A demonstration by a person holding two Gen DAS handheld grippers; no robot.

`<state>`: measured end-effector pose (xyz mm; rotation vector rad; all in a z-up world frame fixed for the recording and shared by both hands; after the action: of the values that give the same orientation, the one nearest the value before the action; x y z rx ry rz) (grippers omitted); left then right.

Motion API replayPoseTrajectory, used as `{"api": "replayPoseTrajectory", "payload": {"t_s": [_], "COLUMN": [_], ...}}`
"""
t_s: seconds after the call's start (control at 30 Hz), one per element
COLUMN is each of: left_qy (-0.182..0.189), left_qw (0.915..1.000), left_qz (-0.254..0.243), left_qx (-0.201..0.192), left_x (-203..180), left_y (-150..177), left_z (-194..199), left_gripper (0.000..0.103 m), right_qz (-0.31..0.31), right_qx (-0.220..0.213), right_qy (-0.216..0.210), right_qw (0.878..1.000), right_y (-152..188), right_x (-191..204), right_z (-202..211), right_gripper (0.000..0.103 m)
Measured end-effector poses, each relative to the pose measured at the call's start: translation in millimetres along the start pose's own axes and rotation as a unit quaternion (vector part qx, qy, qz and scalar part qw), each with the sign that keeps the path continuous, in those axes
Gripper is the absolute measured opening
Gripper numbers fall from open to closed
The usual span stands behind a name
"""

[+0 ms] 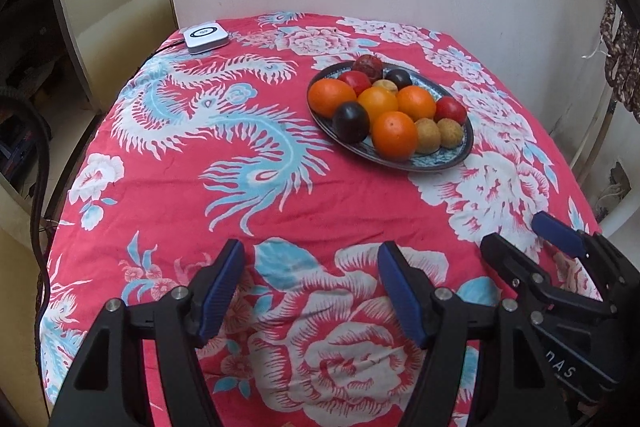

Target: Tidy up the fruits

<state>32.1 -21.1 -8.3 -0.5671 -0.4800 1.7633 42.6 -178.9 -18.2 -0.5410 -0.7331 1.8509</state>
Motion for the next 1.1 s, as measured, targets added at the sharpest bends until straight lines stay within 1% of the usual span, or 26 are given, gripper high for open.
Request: {"api": "replayPoseTrajectory", "payload": {"t_s": [0.33,1.1], "left_qy": [-0.005,-0.009], "left_qw": [1.0000,0.9999], "left_qz": [-0.007,-0.007], "left_qx": [0.002,0.000], "left_x": [-2.4,-2.0], "left_y": [2.8,2.7], "left_z": [-2.8,-3.9], "left_gripper": [0.077,0.077], "right_qz": [0.013,0.015], "right_qx": [-0.004,-0.006], "right_qy": [0.015,0.018], "right_qw": [1.000,1.000], "right_y": [0.2,0.8], "right_x": [5.3,5.8], "right_z": [-1.9,-1.6], "right_gripper": [0.077,0.078]}}
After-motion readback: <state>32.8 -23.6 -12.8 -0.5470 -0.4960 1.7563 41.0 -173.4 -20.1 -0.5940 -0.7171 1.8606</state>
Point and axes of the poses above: each gripper's, at about its wrist camera, not at the fingertips, and z roughly against the way its jaws point, x to its left, y to its underside, the point moved 3 cm from there along -z, roughly the way its jaws point, and after that the axes turned 11 degrees about z, right-handed, at the moved point
